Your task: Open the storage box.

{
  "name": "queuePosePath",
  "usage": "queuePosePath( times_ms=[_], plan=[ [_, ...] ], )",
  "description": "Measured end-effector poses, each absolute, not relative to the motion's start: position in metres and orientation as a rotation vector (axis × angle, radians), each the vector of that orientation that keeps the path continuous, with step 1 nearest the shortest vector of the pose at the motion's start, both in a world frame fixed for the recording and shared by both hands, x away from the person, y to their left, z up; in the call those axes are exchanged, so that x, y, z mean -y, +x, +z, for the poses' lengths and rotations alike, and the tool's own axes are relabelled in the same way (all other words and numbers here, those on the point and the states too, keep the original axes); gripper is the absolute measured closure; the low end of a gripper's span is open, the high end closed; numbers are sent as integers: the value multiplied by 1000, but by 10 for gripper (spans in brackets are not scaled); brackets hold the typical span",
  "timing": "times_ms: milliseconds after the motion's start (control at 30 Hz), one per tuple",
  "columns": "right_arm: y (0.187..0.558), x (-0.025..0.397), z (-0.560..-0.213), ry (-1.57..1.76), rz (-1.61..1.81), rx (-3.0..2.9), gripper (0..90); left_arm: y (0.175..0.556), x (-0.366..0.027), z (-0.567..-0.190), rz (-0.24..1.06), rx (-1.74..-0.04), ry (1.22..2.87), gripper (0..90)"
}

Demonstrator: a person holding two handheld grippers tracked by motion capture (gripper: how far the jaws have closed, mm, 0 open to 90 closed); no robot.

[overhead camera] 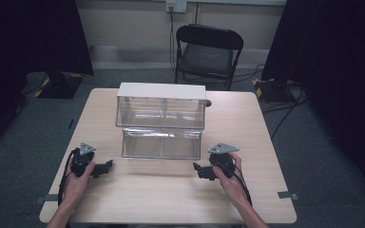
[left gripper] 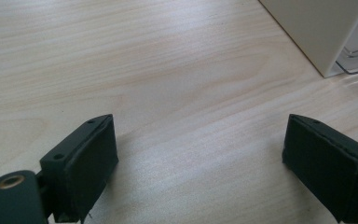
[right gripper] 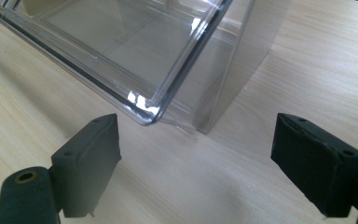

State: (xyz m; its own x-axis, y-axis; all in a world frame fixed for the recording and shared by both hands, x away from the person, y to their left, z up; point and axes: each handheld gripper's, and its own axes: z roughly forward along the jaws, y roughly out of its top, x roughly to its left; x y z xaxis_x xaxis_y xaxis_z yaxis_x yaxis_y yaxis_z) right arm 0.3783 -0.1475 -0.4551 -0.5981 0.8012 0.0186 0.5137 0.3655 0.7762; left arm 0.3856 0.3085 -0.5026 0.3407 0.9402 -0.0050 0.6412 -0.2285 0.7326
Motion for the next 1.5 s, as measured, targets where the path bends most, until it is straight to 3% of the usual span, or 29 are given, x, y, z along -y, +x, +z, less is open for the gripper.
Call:
queuePosePath(
  times_ms=[767, 1500],
  plan=[
    [394, 114, -465, 1150, 1137, -2301, 140, 386, -308, -503, 597, -1380, 1963, 96],
    [393, 116, -465, 1147, 1182, -2291, 134, 386, -309, -503, 597, -1380, 1963, 96]
  ],
)
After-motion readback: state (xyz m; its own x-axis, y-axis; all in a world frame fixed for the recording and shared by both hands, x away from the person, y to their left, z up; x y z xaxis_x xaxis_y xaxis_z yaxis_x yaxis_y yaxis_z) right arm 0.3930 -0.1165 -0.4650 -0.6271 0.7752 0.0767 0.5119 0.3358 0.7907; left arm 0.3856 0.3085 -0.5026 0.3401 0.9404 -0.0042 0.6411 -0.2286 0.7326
